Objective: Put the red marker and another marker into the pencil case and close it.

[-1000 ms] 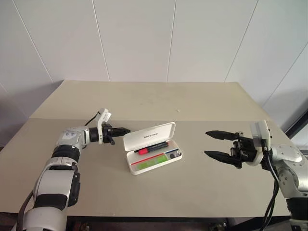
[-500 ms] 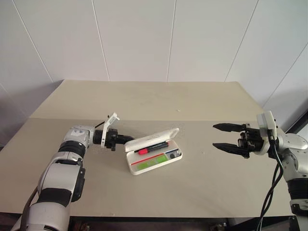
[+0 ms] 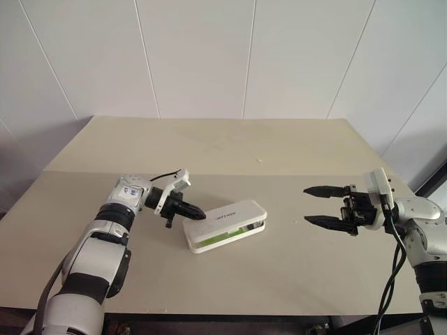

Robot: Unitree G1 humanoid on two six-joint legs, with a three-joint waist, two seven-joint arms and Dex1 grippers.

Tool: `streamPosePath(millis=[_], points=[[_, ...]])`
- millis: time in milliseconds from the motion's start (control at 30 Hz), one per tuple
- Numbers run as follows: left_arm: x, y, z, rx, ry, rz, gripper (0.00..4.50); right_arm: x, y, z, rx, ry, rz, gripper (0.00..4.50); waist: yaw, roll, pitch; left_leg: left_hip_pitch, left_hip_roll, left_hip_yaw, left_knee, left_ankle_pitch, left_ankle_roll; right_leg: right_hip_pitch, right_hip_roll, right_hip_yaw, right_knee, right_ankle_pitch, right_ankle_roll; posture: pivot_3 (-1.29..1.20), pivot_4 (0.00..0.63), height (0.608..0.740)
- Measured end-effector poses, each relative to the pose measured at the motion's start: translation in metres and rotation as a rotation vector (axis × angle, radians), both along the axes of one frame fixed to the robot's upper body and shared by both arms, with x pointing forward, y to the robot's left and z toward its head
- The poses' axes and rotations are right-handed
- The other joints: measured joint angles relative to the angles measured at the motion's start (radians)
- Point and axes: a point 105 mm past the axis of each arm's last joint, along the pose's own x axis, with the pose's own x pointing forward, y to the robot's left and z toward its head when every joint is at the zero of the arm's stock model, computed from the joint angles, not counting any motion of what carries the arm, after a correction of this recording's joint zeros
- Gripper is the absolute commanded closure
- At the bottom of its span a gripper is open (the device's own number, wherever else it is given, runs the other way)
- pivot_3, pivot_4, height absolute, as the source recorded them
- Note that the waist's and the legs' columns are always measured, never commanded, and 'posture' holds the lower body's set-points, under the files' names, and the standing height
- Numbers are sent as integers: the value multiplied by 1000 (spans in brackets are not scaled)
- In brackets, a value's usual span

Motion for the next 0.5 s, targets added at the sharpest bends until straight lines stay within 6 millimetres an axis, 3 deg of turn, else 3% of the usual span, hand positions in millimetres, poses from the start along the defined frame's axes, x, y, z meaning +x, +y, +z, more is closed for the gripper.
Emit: streamPosePath(millis=[500], points=[[-1, -10, -4, 99, -83, -95, 4476, 10, -5, -9, -23, 28, -15, 0, -1, 0, 0, 1, 0, 0, 1, 0, 0, 1, 0, 0, 1, 0, 0, 0, 150, 740]])
